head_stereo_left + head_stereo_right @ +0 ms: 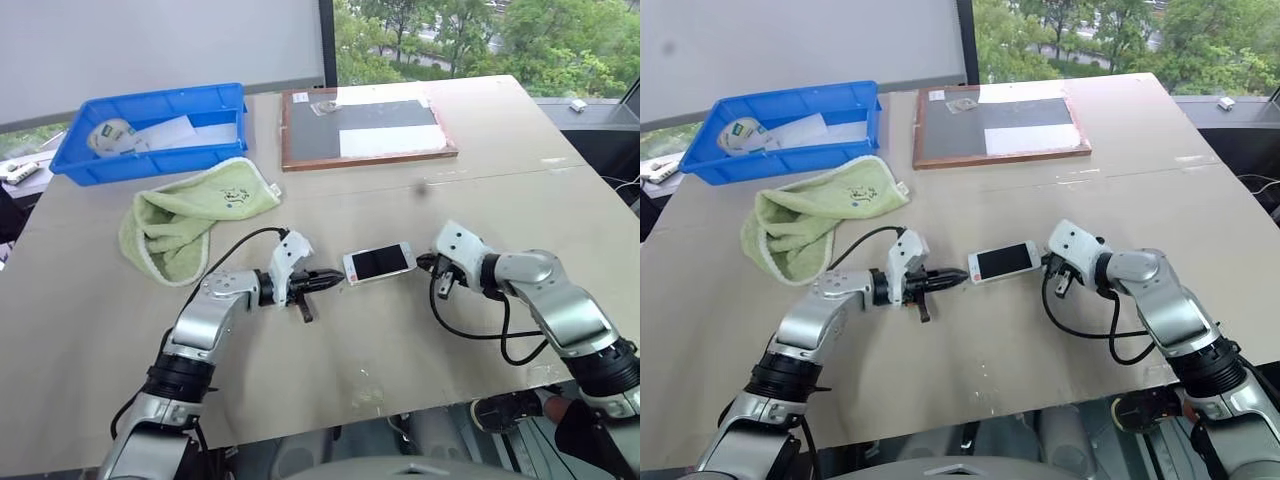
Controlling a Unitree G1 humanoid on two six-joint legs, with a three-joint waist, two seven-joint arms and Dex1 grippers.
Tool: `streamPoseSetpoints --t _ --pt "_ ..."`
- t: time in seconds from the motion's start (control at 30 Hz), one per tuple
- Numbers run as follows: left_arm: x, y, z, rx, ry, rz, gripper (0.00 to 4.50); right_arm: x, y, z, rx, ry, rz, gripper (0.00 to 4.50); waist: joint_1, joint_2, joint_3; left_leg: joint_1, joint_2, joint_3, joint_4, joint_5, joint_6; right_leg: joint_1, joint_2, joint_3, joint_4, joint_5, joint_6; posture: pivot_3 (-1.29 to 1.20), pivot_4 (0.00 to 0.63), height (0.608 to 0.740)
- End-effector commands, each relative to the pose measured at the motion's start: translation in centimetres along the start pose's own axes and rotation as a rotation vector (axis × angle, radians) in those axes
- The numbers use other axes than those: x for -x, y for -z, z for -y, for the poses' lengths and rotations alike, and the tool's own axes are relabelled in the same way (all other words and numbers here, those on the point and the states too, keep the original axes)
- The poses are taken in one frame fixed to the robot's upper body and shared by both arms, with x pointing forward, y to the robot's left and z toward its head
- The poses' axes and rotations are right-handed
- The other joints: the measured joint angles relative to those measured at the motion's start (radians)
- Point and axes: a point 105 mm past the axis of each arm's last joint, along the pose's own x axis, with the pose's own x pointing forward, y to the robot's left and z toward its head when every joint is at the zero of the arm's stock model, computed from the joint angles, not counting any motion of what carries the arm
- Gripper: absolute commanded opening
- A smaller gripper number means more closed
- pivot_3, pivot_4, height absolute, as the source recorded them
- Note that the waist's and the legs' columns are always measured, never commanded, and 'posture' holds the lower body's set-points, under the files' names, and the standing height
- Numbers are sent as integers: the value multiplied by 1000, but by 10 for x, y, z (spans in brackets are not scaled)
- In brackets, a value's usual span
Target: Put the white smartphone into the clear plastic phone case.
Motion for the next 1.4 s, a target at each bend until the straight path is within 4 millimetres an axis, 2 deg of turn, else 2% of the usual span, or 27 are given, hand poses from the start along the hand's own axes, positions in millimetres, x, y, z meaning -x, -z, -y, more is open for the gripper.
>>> streamPoseSetpoints --t 0.03,0.23,0.43,0.53,0.7,0.83,1.0,1.23,1.4 --pt "-4 -13 -2 -21 9 31 82 -4 -24 -13 62 -69 88 0 0 0 0 0 0 0 0 0 0 0 0 0 0 0 0 0 150 740" --pt "-2 -13 -6 -22 -2 20 82 -5 -31 -17 73 -70 117 0 -3 0 0 0 0 0 0 0 0 0 0 0 0 0 0 0 150 740" --pt "21 -8 -27 21 -95 15 82 6 -21 -11 53 -15 94 0 -2 0 0 0 0 -2 0 0 0 0 0 0 0 0 0 0 150 740" --pt "30 -11 -38 37 -132 23 82 13 -15 1 34 48 78 0 -2 0 0 0 0 -2 0 0 0 0 0 0 0 0 0 0 150 740" --pt "19 -17 -40 47 -135 37 82 17 -22 16 41 97 80 0 1 0 0 0 0 -1 0 0 0 0 0 -1 0 0 0 0 150 740" --pt "8 -18 -32 57 -113 46 82 12 -29 14 52 84 91 0 -1 0 0 0 0 -1 0 0 0 0 0 0 0 0 0 0 150 740" --pt "-3 -17 -23 46 -80 35 82 -4 -32 6 72 43 87 0 -2 0 0 0 0 -1 0 0 0 0 0 0 0 0 0 0 150 740" --pt "-4 -17 -23 41 -78 33 82 -18 -42 -6 92 -18 112 0 -1 0 0 0 0 -2 0 0 0 0 0 0 0 0 0 0 150 740" --pt "0 -17 -25 42 -97 35 82 -16 -47 -3 89 -5 134 0 0 0 0 0 -1 -2 0 0 0 0 0 0 0 0 0 0 150 740"
